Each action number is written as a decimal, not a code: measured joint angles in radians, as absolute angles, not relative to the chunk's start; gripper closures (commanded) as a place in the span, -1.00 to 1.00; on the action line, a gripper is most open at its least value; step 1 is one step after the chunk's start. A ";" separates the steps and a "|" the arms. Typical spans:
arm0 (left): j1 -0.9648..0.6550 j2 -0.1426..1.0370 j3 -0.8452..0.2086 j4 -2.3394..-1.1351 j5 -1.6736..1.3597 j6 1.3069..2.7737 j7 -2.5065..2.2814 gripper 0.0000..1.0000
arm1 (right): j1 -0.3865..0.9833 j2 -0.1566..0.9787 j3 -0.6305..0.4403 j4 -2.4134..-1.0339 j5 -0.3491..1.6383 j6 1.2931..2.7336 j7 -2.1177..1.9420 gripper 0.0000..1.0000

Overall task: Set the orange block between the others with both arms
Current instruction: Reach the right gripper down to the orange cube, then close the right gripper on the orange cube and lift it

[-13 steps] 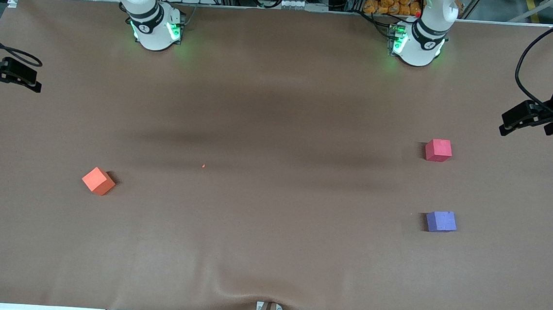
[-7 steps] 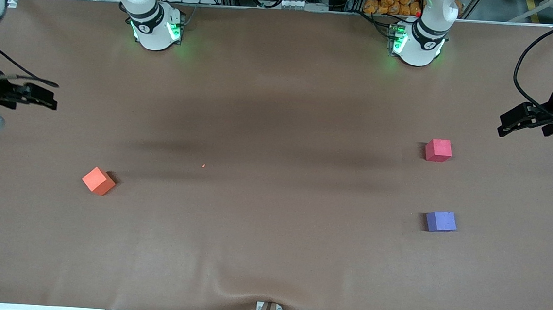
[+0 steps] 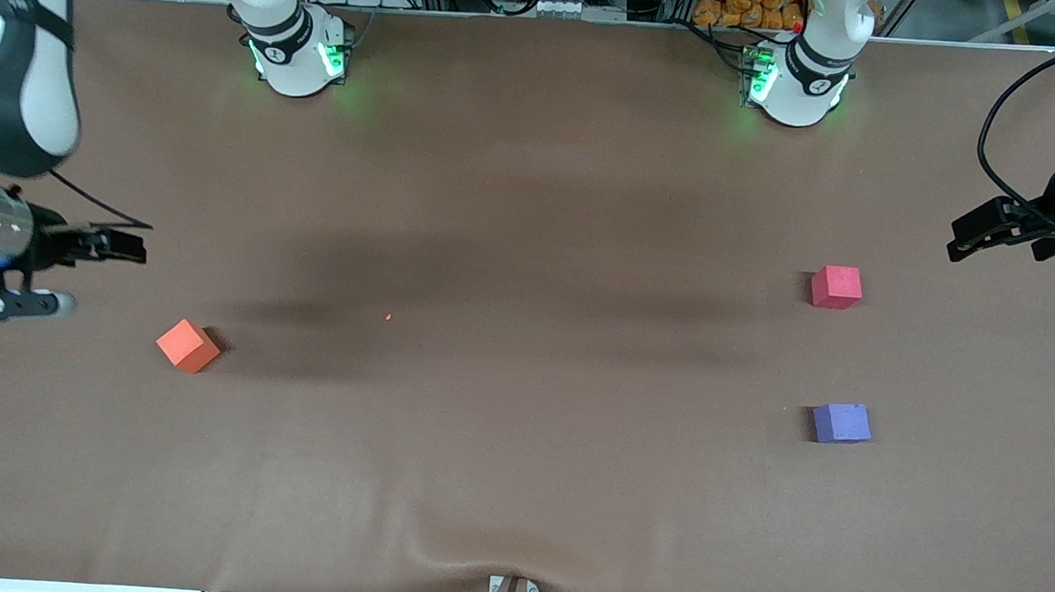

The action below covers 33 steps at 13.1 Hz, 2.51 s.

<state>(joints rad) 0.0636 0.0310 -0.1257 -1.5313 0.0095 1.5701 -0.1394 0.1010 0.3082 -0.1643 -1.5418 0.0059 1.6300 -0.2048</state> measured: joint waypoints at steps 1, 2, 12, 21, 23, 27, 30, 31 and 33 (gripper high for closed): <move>0.064 0.031 -0.126 -1.533 0.009 1.570 -0.139 -1.00 | 0.101 0.328 -0.165 -1.559 0.006 1.672 -0.230 -1.00; 0.064 0.031 -0.126 -1.534 0.009 1.570 -0.139 -1.00 | 0.100 0.349 -0.167 -1.576 0.006 1.708 -0.256 -1.00; 0.064 0.031 -0.126 -1.538 0.009 1.569 -0.139 -1.00 | 0.100 0.523 -0.169 -1.595 0.005 1.931 -0.692 -1.00; 0.064 0.031 -0.126 -1.541 0.009 1.569 -0.139 -1.00 | 0.090 0.615 -0.176 -1.594 0.005 1.997 -0.906 -1.00; 0.064 0.031 -0.126 -1.542 0.009 1.569 -0.139 -1.00 | 0.089 0.632 -0.177 -1.594 0.005 2.002 -0.906 -1.00; 0.064 0.031 -0.126 -1.544 0.009 1.569 -0.139 -1.00 | 0.078 0.666 -0.178 -1.594 0.005 2.036 -0.908 -1.00; 0.064 0.031 -0.126 -1.545 0.009 1.569 -0.139 -1.00 | 0.066 0.691 -0.178 -1.594 0.005 2.075 -0.916 -1.00; 0.064 0.031 -0.126 -1.545 0.009 1.569 -0.139 -1.00 | 0.063 0.697 -0.178 -1.594 0.005 2.077 -0.920 -1.00; 0.064 0.031 -0.126 -1.545 0.009 1.569 -0.139 -1.00 | 0.057 0.708 -0.178 -1.595 0.005 2.077 -0.923 -1.00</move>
<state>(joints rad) 0.0636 0.0314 -0.1257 -1.5455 0.0095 1.5689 -0.1394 0.0573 0.7076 -0.1783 -1.5953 0.0055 2.0770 -0.9231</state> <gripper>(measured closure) 0.000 0.000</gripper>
